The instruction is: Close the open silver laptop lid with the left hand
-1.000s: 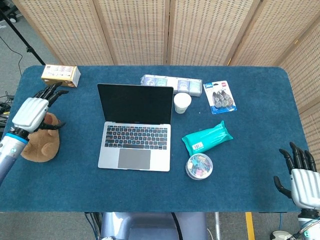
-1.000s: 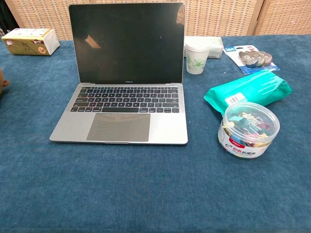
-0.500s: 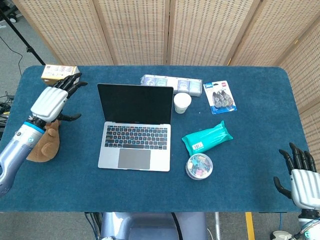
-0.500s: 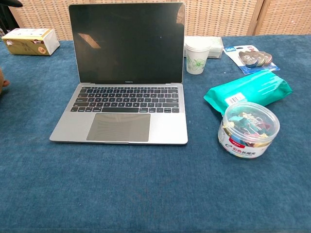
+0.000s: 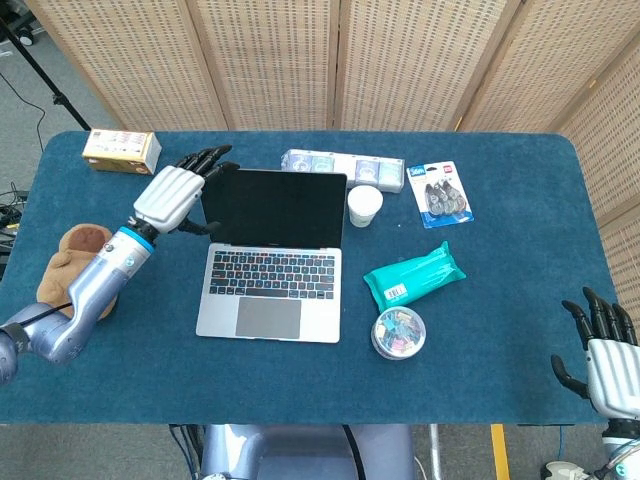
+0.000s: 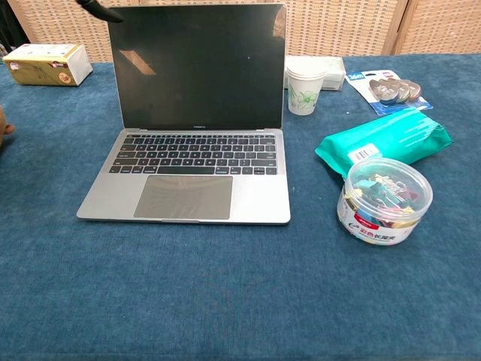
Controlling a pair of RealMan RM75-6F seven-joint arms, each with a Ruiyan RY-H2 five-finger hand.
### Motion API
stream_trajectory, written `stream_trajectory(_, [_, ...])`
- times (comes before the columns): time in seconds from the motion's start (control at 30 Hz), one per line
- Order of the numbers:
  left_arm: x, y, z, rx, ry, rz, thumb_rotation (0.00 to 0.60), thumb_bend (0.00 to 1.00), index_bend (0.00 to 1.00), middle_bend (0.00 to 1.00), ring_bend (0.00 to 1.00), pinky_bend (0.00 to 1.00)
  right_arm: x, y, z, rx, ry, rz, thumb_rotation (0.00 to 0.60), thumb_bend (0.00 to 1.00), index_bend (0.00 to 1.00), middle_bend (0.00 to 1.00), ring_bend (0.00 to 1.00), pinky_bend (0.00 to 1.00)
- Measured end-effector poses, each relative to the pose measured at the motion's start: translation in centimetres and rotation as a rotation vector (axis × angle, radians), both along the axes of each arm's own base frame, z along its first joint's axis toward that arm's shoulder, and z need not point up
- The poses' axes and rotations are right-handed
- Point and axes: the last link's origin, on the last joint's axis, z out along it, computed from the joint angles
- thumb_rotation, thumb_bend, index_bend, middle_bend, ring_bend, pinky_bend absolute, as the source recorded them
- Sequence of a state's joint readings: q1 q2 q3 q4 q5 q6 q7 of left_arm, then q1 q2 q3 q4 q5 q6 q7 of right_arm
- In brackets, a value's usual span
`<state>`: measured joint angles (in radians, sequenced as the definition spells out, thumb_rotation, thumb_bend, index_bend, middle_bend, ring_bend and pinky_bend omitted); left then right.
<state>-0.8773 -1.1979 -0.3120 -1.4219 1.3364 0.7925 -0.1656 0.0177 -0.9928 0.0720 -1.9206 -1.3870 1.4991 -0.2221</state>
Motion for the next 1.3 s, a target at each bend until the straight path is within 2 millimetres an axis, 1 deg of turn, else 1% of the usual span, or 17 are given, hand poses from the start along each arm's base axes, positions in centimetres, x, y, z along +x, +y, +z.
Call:
stream_trajectory(0.1, [0.8,0.2,-0.4,-0.001,0.003,-0.016,0.600,0.19,0.16,0.01,0.05,0.14,-0.1,0.2,0.1,0.001,-0.001,-0.006,0.600,0.37,0.14,0.00,0.00,0.00])
stream_trajectory(0.27, [1.3,0.3,-1.0,-0.013,0.002,-0.017,0.600,0.19,0.16,0.01,0.05,0.14,-0.3,0.6,0.2,0.000,0.006,-0.015,0.600,0.38,0.14,0.00,0.00,0.00])
stream_trajectory(0.73, [0.2,0.7,-2.0,-0.033,0.006,0.031,0.600,0.19,0.16,0.01,0.05,0.14,-0.5,2.2,0.9,-0.034,0.031,-0.051,0.600,0.37,0.14,0.00,0.00,0.00])
stream_trajectory(1.1, [0.5,1.3,-2.7,-0.046,0.023,0.023,0.600,0.19,0.16,0.01,0.05,0.14,-0.7,2.4,1.1,-0.034,0.030,-0.056,0.600,0.38,0.14,0.00,0.00,0.00])
stream_trajectory(1.3, [0.2,2.2,-2.7,-0.029,0.045,0.036,0.600,0.19,0.16,0.01,0.05,0.14,-0.7,2.3,1.1,-0.031,0.028,-0.058,0.600,0.37,0.14,0.00,0.00,0.00])
